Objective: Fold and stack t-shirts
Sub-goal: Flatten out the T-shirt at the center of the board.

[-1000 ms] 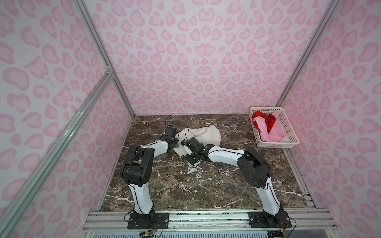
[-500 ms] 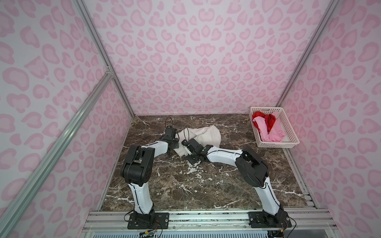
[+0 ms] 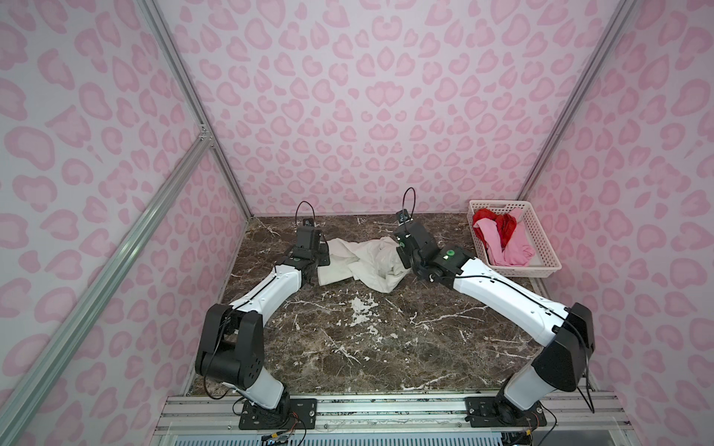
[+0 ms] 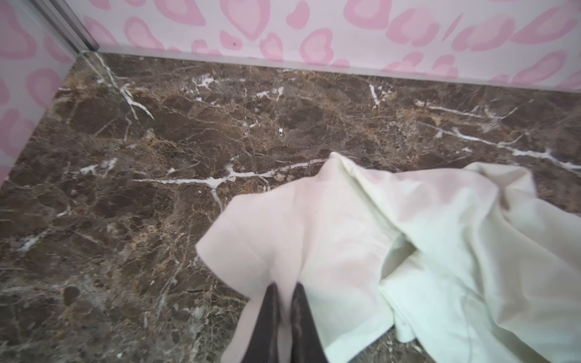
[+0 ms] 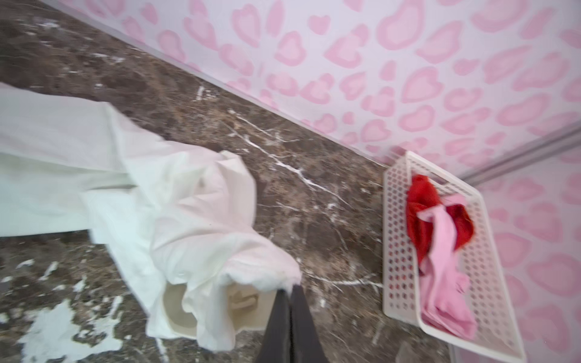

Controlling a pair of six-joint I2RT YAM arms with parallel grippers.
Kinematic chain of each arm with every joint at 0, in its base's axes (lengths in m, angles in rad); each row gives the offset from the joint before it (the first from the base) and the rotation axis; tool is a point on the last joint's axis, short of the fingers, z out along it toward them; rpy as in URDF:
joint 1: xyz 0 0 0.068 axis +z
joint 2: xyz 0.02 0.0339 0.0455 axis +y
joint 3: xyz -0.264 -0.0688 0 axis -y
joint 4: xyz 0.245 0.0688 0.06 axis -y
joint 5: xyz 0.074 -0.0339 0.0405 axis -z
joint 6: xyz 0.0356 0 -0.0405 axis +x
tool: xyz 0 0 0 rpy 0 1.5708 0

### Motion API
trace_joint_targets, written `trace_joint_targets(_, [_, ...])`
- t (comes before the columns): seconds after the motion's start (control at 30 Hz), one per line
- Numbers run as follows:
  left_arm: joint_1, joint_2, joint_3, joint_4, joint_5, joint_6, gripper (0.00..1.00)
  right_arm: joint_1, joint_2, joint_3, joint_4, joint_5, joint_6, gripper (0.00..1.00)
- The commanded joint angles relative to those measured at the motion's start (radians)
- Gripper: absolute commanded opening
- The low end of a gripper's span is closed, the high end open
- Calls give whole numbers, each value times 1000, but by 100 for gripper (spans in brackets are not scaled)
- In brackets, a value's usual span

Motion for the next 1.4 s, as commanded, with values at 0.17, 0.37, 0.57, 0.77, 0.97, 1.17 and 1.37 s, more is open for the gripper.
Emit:
trace_joint_targets(0.17, [1,-243,19,-170,-94,24,7,1,-227,-43,-157,211,74,0])
trace_joint_targets(0.37, [2,-462,3,-268,-180,8,9,0,-373,-30,-217,239,98,0])
trace_joint_targets(0.57, [2,-607,63,-383,-232,12,10,-1,-437,33,-300,200,100,0])
trace_joint_targets(0.77, [2,-680,182,-503,-196,19,12,7,-477,106,-364,98,99,0])
trace_joint_targets(0.97, [2,-712,35,-471,-184,-2,13,-3,-502,0,-187,-3,38,0])
trace_joint_targets(1.17, [2,-719,-223,-297,-140,-69,7,-109,-425,-233,42,-139,16,0])
trace_joint_targets(1.37, [2,-617,-292,-219,-159,-85,8,-221,-303,-364,226,-235,9,0])
